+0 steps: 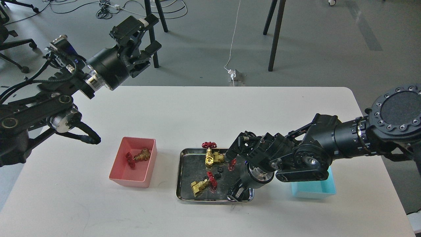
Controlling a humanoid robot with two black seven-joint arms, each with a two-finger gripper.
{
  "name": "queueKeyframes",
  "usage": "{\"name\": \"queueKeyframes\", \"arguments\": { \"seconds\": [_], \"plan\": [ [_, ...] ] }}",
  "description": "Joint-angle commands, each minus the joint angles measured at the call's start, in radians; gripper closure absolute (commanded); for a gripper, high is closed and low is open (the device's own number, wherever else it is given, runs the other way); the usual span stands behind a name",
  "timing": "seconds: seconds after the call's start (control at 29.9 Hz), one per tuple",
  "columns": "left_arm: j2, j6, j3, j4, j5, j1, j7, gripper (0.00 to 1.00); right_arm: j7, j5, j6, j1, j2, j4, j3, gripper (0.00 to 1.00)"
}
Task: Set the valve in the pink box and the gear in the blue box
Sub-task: 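Grasp a small dark gear in the tray with the right gripper, then carry the gear into the light-blue box and open the right gripper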
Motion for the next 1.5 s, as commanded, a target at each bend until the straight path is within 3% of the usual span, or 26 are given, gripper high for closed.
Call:
{"name": "queueKeyframes", "arguments": {
  "seconds": [0.0, 0.33, 0.47, 0.57, 0.8, 0.97, 1.14, 1.3, 1.47],
  "plan": [
    [0.000, 0.000, 0.000, 0.000, 0.000, 0.004, 0.000, 0.09, 0.002, 0.000, 0.004, 0.000, 0.000, 0.000, -0.011, 0.57],
    [-0.002, 0.000, 0.000, 0.000, 0.000, 0.015, 0.000, 0.09, 0.000, 0.000, 0.010, 0.000, 0.000, 0.003, -0.012, 0.72],
    [-0.003, 0.000, 0.000, 0.000, -0.002, 0.016, 0.000, 0.09, 0.002, 0.006, 0.014, 0.000, 0.000, 0.006, -0.014, 0.89],
    [-0.003, 0.000, 0.000, 0.000, -0.002, 0.016, 0.000, 0.09, 0.005, 0.058, 0.017, 0.012, 0.000, 0.017, -0.014, 0.95],
    [-0.014, -0.002, 0.000, 0.000, -0.002, 0.018, 0.000, 0.09, 0.029, 0.133, 0.040, 0.185, 0.000, 0.153, 0.021, 0.96],
    [-0.034, 0.000, 0.000, -0.001, -0.002, 0.019, 0.000, 0.09, 0.029, 0.123, 0.050, 0.260, -0.303, 0.261, 0.041, 0.96],
    [-0.060, 0.000, 0.000, -0.003, -0.002, 0.019, 0.000, 0.09, 0.029, 0.005, 0.062, 0.216, -0.648, 0.283, 0.026, 0.95],
    [-0.084, 0.000, 0.000, -0.003, -0.002, 0.027, 0.000, 0.09, 0.032, -0.104, 0.060, 0.115, -0.810, 0.283, 0.037, 0.95],
    [-0.101, 0.000, 0.000, -0.003, 0.000, 0.028, 0.000, 0.09, 0.029, -0.106, 0.047, 0.047, -0.827, 0.283, 0.078, 0.90]
  ]
}}
